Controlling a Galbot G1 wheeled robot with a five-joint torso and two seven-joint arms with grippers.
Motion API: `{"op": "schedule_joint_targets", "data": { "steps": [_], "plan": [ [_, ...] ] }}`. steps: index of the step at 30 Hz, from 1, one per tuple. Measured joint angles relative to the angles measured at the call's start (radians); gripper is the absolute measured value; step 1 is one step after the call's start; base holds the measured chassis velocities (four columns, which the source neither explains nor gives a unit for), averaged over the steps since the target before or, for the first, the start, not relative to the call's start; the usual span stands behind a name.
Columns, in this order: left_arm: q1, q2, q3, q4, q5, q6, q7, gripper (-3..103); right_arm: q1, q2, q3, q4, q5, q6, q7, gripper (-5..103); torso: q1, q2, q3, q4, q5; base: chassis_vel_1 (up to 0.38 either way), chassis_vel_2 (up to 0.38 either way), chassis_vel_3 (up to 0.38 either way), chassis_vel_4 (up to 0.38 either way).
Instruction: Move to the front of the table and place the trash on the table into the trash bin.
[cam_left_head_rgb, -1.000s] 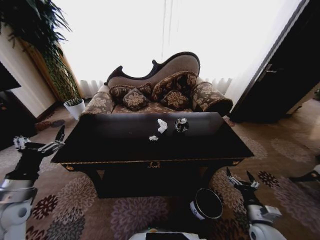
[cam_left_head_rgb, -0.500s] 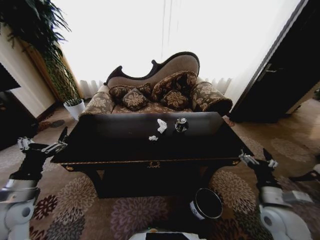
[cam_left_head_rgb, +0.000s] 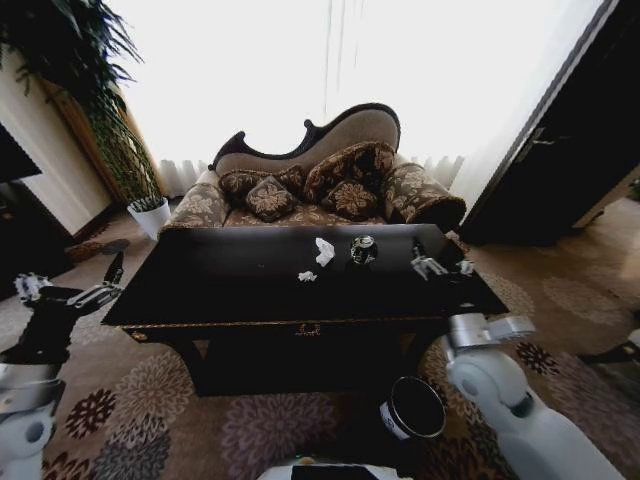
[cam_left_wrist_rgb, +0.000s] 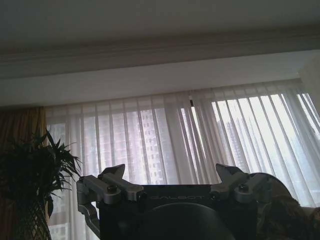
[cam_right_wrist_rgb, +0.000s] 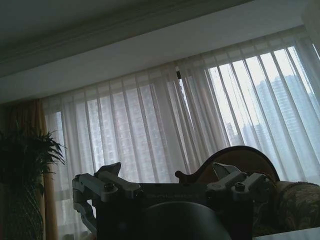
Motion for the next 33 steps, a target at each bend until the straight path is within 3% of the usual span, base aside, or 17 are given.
{"op": "schedule_joint_targets", "data": {
  "steps": [6, 9, 14, 18, 24, 30, 33],
  "plan": [
    [0.005, -0.018, 0.002, -0.002, 0.014, -0.003, 0.004, 100, 0.231, -0.119, -0.227, -0.097, 0.005, -0.007, 0.039, 100, 0.0, 0.0, 0.0, 0.0001, -0.0001, 0.0, 0.0, 0.0, 0.0],
    [0.005, -0.024, 0.004, -0.003, 0.018, -0.003, 0.005, 100, 0.377, -0.173, -0.358, -0.189, 0.055, -0.023, 0.069, 100, 0.0, 0.0, 0.0, 0.0001, 0.0003, 0.0, 0.0, 0.0, 0.0],
    [-0.011, -0.008, 0.025, 0.012, 0.023, -0.002, 0.005, 100, 0.51, -0.217, -0.446, -0.287, 0.068, -0.031, 0.064, 100, 0.0, 0.0, 0.0, 0.0005, 0.0004, 0.0, 0.0, 0.0, 0.0],
    [-0.031, 0.02, 0.057, 0.043, 0.036, 0.001, 0.005, 100, 0.545, -0.263, -0.45, -0.322, 0.066, -0.031, 0.057, 100, 0.0, 0.0, 0.0, -0.0008, 0.0, 0.0, 0.0, 0.0, 0.0],
    [-0.038, 0.043, 0.062, 0.06, 0.033, 0.0, 0.004, 100, 0.612, -0.321, -0.476, -0.387, 0.052, -0.029, 0.001, 100, 0.0, 0.0, 0.0, -0.0001, 0.0003, 0.0, 0.0, 0.0, 0.0],
    [-0.029, 0.04, 0.057, 0.044, 0.027, 0.0, 0.003, 100, 0.782, -0.365, -0.693, -0.486, 0.063, 0.035, -0.087, 100, 0.0, 0.0, 0.0, 0.0001, 0.0001, 0.0, 0.0, 0.0, 0.0],
    [-0.023, 0.037, 0.055, 0.04, 0.028, -0.002, 0.003, 100, 0.818, -0.369, -0.746, -0.51, 0.082, 0.063, -0.136, 100, 0.0, 0.0, 0.0, 0.0001, 0.0002, 0.0, 0.0, 0.0, 0.0]
  ]
}}
